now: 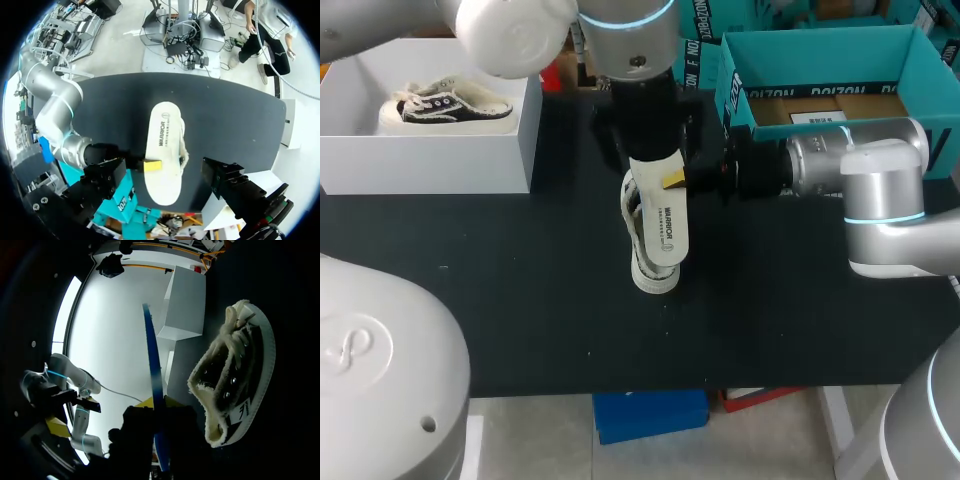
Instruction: Take the shoe out of the shoebox, open the shoe tongue, remove and reinsert the insole, then place the shoe into the shoebox
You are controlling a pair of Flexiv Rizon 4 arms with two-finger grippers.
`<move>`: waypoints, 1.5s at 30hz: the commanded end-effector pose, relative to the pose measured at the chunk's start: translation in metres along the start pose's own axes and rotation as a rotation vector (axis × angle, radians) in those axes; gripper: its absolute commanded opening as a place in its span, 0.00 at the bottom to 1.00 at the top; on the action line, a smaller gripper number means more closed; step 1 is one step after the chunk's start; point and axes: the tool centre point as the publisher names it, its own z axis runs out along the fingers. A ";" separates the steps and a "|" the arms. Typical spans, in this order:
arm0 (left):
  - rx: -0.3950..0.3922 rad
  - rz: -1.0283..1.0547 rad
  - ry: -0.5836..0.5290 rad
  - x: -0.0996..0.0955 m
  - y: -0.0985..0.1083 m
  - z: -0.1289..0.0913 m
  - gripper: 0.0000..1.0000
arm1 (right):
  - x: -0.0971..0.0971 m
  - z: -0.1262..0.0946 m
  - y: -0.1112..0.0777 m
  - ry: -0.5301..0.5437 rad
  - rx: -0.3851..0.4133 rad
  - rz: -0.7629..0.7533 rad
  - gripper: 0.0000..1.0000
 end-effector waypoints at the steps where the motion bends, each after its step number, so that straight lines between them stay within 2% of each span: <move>1: 0.011 0.004 0.003 -0.005 -0.004 0.010 1.00 | 0.000 0.001 0.000 -0.001 0.001 0.000 0.00; 18: 0.040 0.050 0.050 -0.007 -0.020 0.035 1.00 | 0.000 0.001 0.000 -0.001 0.001 0.000 0.00; 26: 0.058 0.045 0.054 -0.007 -0.021 0.048 1.00 | 0.000 0.001 0.000 -0.001 0.001 0.000 0.00; 31: 0.062 0.063 0.062 -0.005 -0.010 0.052 1.00 | 0.000 0.001 0.000 -0.001 0.001 0.000 0.00; 45: 0.024 0.074 0.086 -0.001 0.049 0.049 1.00 | 0.000 0.001 0.000 -0.001 0.001 0.000 0.00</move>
